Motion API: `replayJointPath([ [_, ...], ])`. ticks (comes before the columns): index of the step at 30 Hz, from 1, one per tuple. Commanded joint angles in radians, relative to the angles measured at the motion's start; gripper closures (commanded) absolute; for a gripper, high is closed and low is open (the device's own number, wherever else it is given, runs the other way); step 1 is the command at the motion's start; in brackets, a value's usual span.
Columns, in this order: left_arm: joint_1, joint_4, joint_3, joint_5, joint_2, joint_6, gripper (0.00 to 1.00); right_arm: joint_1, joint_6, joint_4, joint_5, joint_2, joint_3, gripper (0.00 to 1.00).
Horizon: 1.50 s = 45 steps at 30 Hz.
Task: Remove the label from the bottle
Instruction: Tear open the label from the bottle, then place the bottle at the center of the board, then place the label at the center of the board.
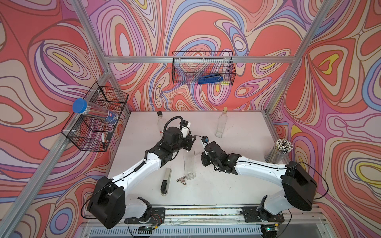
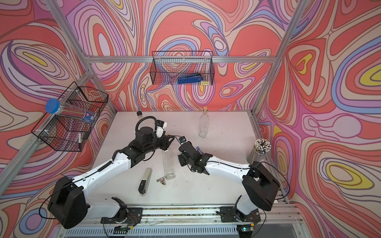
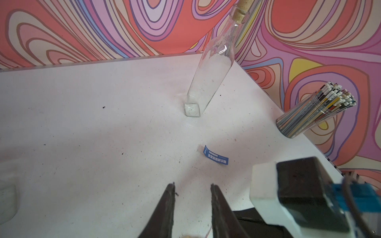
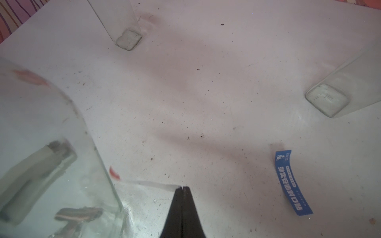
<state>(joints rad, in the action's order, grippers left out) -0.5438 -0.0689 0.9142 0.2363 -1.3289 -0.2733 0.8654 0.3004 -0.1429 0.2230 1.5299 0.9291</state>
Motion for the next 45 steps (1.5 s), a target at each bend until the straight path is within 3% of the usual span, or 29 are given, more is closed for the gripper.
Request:
replayJointPath([
  [1, -0.002, -0.031, -0.012, 0.026, 0.022, 0.013, 1.0, -0.012, -0.003, 0.017, 0.023, 0.02, -0.004, 1.0],
  [19, -0.003, -0.035, 0.003, 0.021, 0.04, 0.011, 1.0, -0.093, -0.006, 0.01, 0.019, 0.049, 0.028, 1.0],
  [36, -0.003, -0.018, 0.059, -0.026, 0.054, 0.013, 1.0, -0.225, -0.03, 0.08, -0.077, 0.271, 0.143, 0.93],
  [39, -0.003, -0.014, 0.068, -0.031, 0.056, 0.017, 1.0, -0.233, -0.03, 0.088, -0.081, 0.298, 0.15, 0.88],
  [45, -0.002, -0.015, 0.087, -0.04, 0.05, 0.026, 1.0, -0.235, -0.014, 0.1, -0.086, 0.316, 0.141, 0.65],
])
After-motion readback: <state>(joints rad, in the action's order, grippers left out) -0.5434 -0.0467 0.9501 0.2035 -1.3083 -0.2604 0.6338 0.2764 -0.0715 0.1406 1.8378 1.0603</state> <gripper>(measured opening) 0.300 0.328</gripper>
